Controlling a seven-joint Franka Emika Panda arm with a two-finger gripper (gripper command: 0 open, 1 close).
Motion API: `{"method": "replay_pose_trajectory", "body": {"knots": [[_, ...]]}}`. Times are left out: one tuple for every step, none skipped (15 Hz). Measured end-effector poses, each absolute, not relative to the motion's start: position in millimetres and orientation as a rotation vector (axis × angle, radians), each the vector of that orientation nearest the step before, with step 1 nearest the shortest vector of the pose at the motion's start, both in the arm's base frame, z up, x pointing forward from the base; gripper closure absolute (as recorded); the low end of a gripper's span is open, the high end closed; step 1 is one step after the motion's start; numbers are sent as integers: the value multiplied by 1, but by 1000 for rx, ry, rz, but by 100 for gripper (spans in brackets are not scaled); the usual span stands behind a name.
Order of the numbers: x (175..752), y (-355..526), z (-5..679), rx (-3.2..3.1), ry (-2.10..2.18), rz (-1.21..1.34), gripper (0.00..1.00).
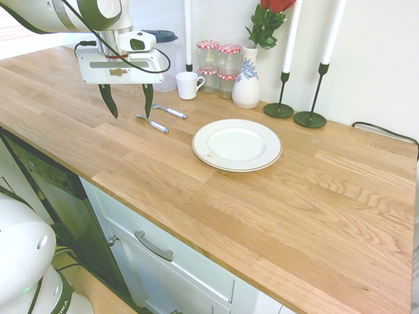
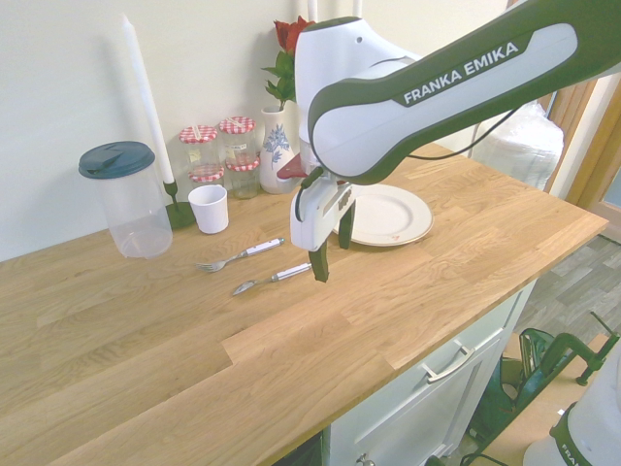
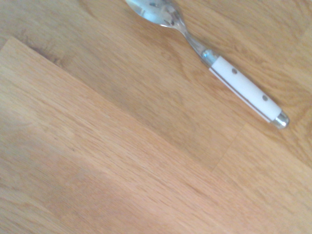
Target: Put the spoon into the plate
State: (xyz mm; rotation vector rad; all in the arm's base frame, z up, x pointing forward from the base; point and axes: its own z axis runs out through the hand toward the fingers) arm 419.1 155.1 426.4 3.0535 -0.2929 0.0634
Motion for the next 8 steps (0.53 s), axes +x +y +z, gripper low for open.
{"method": "replay_pose_trajectory", "body": {"knots": [[427, 157, 426, 3051, -200, 63, 0], [435, 161, 422, 3046, -107, 57, 0], [441, 167, 416, 3038, -15, 53, 0], [445, 174, 409, 3029, 74, 51, 0], [447, 179, 403, 3016, 164, 61, 0], [450, 184, 396, 2999, 253, 78, 0], [452, 187, 391, 2979, 343, 93, 0], [455, 190, 386, 2961, 428, 104, 0]]}}
